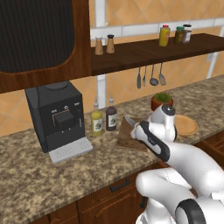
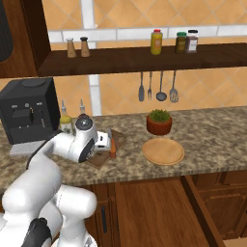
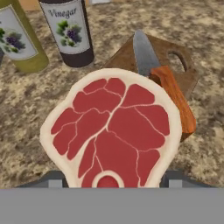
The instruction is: Pick up the knife from the drawer and place it on the cutting board. Then place the meat from the plate to the cutting board.
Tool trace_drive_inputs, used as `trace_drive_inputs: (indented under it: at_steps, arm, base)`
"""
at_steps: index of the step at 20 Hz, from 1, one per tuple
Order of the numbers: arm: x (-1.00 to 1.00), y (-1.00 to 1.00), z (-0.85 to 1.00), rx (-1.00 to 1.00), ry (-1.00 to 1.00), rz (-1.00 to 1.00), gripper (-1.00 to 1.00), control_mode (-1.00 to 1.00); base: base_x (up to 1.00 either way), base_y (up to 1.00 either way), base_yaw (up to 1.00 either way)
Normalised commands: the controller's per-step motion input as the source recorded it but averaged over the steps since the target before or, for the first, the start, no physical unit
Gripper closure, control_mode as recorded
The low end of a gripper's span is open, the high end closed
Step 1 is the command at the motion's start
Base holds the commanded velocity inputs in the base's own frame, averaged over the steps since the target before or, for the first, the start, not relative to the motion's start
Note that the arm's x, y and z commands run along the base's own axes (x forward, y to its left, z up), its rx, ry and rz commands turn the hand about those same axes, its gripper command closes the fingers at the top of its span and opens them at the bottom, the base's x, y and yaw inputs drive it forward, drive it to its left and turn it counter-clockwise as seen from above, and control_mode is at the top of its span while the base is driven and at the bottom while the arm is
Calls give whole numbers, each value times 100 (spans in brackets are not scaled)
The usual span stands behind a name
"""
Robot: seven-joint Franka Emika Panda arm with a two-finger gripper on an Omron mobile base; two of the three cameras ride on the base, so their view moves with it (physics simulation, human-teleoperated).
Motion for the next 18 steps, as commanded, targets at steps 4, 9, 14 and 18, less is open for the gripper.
trace_drive_inputs:
  at_steps: [4, 9, 14, 18]
  arm:
    - [28, 6, -31, -1, 0, 3, 100, -100]
    - [14, 10, -25, 0, 0, 4, 100, -100]
    - [10, 2, -31, 0, 1, 2, 100, -100]
    - [8, 6, -35, 0, 3, 1, 100, -100]
  base:
    - [0, 0, 0]
    - [0, 0, 0]
    - [0, 0, 0]
    - [0, 0, 0]
